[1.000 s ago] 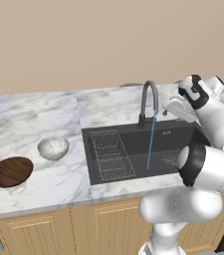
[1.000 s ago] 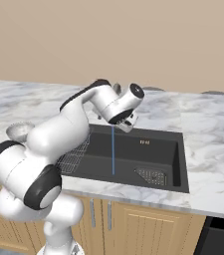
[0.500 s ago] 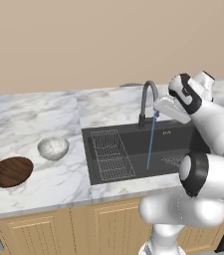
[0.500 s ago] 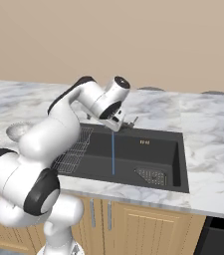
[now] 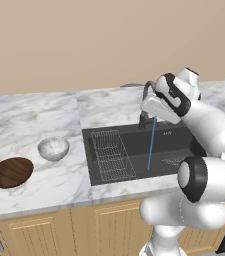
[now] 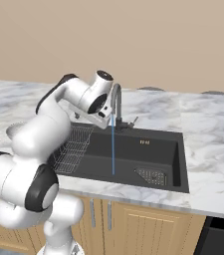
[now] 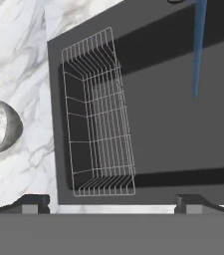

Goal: Rinse each bowl for a few seconds and place them down in the sink or on the counter.

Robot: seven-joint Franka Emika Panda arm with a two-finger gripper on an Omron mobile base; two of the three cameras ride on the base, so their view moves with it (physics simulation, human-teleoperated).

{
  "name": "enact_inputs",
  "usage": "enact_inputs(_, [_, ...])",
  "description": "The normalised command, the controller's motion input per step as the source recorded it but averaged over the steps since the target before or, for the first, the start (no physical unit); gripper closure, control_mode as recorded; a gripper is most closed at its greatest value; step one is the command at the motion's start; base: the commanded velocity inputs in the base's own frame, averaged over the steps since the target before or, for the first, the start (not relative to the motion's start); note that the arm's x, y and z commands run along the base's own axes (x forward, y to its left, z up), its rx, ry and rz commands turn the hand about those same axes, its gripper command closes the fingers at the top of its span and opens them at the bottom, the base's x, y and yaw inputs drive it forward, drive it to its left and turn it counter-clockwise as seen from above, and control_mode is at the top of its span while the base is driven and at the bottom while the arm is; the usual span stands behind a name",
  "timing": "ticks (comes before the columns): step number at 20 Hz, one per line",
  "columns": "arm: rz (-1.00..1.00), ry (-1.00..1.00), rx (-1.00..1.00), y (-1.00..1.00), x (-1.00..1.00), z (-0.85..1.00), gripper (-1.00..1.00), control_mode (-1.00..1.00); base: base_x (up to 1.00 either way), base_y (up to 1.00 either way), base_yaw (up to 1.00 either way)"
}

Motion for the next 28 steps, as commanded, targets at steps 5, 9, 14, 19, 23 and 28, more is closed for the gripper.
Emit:
enact_inputs(5, [0.0, 0.05, -0.05, 0.42, 0.01, -0.06, -1.0, -1.0, 0.0, 0.0, 0.0])
enact_inputs(9, [-0.02, 0.06, -0.04, 0.42, 0.14, -0.04, -1.0, -1.0, 0.0, 0.0, 0.0])
enact_inputs(14, [-0.01, 0.05, -0.04, 0.39, 0.15, -0.03, -1.0, -1.0, 0.0, 0.0, 0.0])
enact_inputs(19, [-0.02, 0.05, -0.04, 0.38, 0.02, -0.04, -1.0, -1.0, 0.0, 0.0, 0.0])
enact_inputs(23, [-0.04, 0.04, -0.05, 0.4, 0.0, -0.03, -1.0, -1.0, 0.0, 0.0, 0.0])
enact_inputs(28, [-0.04, 0.04, -0.06, 0.38, 0.01, -0.05, -1.0, -1.0, 0.0, 0.0, 0.0])
